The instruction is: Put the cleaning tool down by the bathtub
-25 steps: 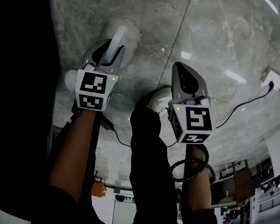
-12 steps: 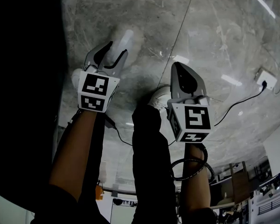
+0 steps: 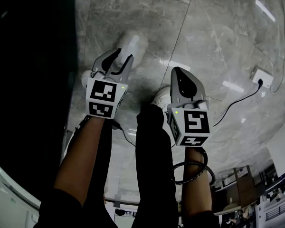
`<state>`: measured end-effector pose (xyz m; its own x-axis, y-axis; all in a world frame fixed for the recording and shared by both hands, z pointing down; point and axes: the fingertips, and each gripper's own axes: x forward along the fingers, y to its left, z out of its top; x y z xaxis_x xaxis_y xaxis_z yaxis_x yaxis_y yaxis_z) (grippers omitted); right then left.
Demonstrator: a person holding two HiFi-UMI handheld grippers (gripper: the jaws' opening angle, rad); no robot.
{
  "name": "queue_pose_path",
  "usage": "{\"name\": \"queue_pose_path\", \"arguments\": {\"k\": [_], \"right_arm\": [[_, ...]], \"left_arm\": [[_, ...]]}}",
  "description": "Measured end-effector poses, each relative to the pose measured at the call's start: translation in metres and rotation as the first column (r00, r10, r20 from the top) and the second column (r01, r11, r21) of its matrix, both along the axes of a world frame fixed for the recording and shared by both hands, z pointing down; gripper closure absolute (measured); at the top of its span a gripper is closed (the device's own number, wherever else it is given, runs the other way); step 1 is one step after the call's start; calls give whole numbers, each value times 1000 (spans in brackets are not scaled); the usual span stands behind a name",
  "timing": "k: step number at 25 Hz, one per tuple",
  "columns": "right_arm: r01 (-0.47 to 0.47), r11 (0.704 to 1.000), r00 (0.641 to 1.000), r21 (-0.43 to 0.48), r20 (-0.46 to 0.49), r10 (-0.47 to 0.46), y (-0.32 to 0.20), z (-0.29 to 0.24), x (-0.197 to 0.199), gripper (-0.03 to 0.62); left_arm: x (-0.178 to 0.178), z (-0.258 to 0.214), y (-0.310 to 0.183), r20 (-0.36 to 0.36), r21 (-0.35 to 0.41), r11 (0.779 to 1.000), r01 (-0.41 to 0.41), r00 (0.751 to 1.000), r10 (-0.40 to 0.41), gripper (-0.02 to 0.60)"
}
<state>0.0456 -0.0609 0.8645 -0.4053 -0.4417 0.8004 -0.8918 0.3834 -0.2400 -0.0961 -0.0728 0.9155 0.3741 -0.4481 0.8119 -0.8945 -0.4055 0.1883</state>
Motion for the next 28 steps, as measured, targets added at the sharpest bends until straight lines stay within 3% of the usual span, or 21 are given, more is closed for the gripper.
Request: {"name": "queue_pose_path", "arguments": {"k": [10,28], "right_arm": [[-28,999,1000,45,8,28,-1,-63,-12,571],[-109,979,994,172,39,104,-38,-212,-21,571]], "left_arm": [[1,-71,-5,7,55,998,-38,999,38,576],[24,-233,-39,-25,174,976,-133,990,139,581]]}}
